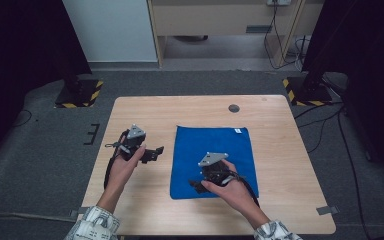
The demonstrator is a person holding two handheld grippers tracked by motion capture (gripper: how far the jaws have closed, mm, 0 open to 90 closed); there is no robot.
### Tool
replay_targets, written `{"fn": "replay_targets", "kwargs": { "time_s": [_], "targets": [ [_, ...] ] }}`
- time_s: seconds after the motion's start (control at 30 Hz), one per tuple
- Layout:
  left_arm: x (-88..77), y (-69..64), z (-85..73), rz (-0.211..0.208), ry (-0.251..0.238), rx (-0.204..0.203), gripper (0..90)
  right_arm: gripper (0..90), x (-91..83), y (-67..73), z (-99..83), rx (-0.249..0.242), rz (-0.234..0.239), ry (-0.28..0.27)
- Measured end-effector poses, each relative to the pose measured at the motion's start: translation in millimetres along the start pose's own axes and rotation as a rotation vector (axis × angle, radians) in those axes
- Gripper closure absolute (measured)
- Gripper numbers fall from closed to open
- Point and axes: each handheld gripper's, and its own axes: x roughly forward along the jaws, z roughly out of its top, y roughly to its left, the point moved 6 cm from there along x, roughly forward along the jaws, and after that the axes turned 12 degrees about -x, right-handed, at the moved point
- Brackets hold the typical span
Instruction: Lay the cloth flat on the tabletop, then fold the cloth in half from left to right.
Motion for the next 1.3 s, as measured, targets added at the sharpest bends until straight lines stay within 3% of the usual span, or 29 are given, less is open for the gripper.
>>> {"fn": "replay_targets", "kwargs": {
  "time_s": [0.13, 0.37, 0.5, 0.57, 0.63, 0.73, 0.87, 0.97, 1.07, 1.17, 1.3],
  "targets": [
    [5.3, -3.5, 4.1, 0.002, 0.013, 0.021, 7.0, 18.3, 4.7, 7.1, 7.0, -0.024, 0.004, 0.007],
    [20.4, -6.5, 15.2, 0.010, 0.016, 0.013, 6.9, 18.2, 20.8, 23.7, 18.3, -0.045, 0.045, 0.015],
    [23.6, -7.4, 21.0, 0.017, 0.020, 0.007, 6.9, 23.0, 27.3, 34.2, 21.3, -0.059, 0.071, 0.024],
    [25.0, -6.3, 22.0, 0.019, 0.022, 0.000, 6.9, 31.3, 29.7, 38.3, 23.0, -0.068, 0.066, 0.017],
    [26.1, -5.1, 21.6, 0.028, 0.025, -0.008, 6.9, 34.1, 31.5, 42.2, 23.7, -0.075, 0.073, 0.016],
    [26.4, -5.2, 20.3, 0.039, 0.035, 0.000, 6.9, 41.4, 34.4, 48.6, 24.0, -0.085, 0.077, 0.022],
    [26.7, -8.1, 19.7, 0.036, 0.038, 0.008, 6.9, 57.1, 35.0, 53.3, 25.1, -0.107, 0.031, 0.016],
    [28.5, -10.0, 18.5, 0.035, 0.046, 0.018, 6.9, 65.8, 37.5, 58.7, 23.9, -0.115, 0.044, 0.006],
    [28.7, -9.7, 19.8, 0.058, 0.037, 0.019, 6.9, 62.9, 43.2, 64.5, 19.7, -0.110, 0.054, 0.026],
    [30.8, -9.0, 20.7, 0.061, 0.030, 0.016, 6.9, 49.3, 51.7, 69.4, 14.5, -0.112, 0.046, 0.053],
    [36.0, -7.3, 20.8, 0.052, 0.027, -0.001, 6.9, 38.7, 58.4, 73.6, 11.4, -0.100, 0.025, 0.072]
  ]
}}
